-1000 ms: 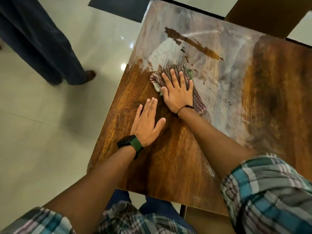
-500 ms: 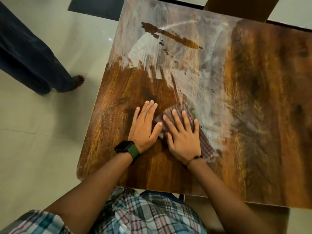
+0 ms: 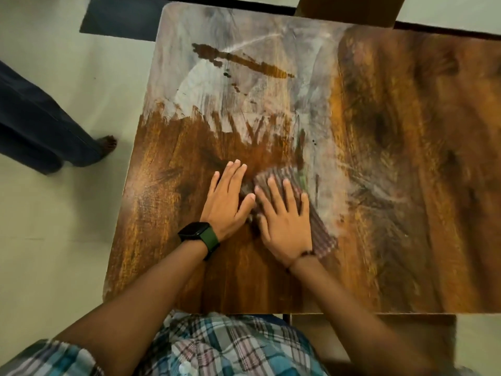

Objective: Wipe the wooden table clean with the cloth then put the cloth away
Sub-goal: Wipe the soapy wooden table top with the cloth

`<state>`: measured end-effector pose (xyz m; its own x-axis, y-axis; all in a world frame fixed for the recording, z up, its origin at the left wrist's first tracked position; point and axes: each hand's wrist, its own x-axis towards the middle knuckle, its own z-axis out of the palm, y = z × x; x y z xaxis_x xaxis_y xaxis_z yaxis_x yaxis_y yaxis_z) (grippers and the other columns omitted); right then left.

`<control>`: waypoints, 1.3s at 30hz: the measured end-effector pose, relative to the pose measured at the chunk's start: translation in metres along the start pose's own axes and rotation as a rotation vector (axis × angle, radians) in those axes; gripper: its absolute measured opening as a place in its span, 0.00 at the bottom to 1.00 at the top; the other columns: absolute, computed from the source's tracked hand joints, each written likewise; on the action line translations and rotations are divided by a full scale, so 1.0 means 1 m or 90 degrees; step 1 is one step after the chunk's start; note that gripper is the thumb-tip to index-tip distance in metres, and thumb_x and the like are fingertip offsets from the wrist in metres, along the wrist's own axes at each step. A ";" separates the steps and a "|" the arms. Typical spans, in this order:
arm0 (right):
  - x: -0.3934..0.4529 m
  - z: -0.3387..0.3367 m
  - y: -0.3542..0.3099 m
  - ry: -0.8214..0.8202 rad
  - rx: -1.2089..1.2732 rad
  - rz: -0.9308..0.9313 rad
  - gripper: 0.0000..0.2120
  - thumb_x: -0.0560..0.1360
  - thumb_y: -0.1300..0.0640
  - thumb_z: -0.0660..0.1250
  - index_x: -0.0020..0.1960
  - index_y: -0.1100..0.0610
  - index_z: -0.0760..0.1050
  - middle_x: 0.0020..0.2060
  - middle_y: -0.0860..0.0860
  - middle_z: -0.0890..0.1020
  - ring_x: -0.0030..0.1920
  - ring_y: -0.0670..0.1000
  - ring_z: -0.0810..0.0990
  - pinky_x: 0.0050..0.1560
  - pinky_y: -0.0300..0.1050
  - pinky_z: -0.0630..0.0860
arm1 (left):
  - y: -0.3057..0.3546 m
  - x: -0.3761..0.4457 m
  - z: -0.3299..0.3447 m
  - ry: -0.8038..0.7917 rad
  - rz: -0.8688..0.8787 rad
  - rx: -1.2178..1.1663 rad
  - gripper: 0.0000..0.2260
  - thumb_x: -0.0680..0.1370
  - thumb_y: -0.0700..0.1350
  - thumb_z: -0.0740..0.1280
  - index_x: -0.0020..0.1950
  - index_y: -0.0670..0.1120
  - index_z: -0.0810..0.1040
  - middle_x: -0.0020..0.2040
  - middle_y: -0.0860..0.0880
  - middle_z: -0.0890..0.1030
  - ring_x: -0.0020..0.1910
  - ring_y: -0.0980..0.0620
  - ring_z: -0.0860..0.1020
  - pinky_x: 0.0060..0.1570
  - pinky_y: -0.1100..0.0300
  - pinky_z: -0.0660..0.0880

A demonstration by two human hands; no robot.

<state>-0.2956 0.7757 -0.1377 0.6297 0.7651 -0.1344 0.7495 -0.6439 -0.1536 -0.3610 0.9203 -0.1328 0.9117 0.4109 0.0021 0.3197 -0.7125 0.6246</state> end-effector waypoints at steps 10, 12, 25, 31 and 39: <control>-0.015 0.004 0.036 0.027 -0.019 -0.006 0.25 0.78 0.42 0.49 0.75 0.44 0.59 0.75 0.49 0.59 0.76 0.56 0.54 0.70 0.64 0.50 | -0.006 0.005 0.009 -0.048 0.056 0.134 0.31 0.76 0.59 0.47 0.73 0.40 0.59 0.74 0.42 0.60 0.74 0.49 0.53 0.72 0.54 0.44; 0.017 -0.003 0.052 0.029 -0.003 0.062 0.26 0.77 0.42 0.47 0.75 0.42 0.57 0.76 0.48 0.56 0.76 0.55 0.51 0.71 0.63 0.46 | -0.005 0.004 0.008 -0.052 0.053 0.133 0.31 0.76 0.59 0.46 0.73 0.41 0.59 0.74 0.43 0.59 0.74 0.50 0.52 0.72 0.54 0.43; 0.026 -0.014 0.065 0.029 0.018 0.144 0.27 0.77 0.41 0.40 0.76 0.44 0.52 0.77 0.48 0.52 0.77 0.55 0.48 0.72 0.63 0.46 | -0.003 0.003 0.004 -0.064 0.045 0.115 0.33 0.74 0.60 0.43 0.74 0.42 0.58 0.75 0.45 0.57 0.75 0.50 0.51 0.71 0.58 0.39; -0.083 0.009 0.066 0.035 -0.021 0.067 0.25 0.80 0.42 0.42 0.75 0.45 0.57 0.76 0.50 0.57 0.76 0.56 0.52 0.69 0.64 0.51 | -0.004 0.005 0.008 -0.057 0.038 0.134 0.32 0.75 0.59 0.43 0.74 0.43 0.58 0.75 0.45 0.58 0.75 0.50 0.52 0.71 0.57 0.41; 0.004 -0.015 0.124 0.024 0.005 0.122 0.28 0.76 0.39 0.41 0.75 0.41 0.55 0.76 0.45 0.52 0.77 0.53 0.48 0.72 0.61 0.43 | -0.005 0.003 0.010 -0.049 0.030 0.145 0.32 0.74 0.59 0.44 0.73 0.43 0.58 0.75 0.45 0.58 0.74 0.53 0.51 0.71 0.58 0.41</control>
<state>-0.1974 0.6986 -0.1428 0.7680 0.6282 -0.1248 0.6138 -0.7775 -0.1365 -0.3575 0.9194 -0.1432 0.9413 0.3356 -0.0372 0.3179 -0.8433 0.4333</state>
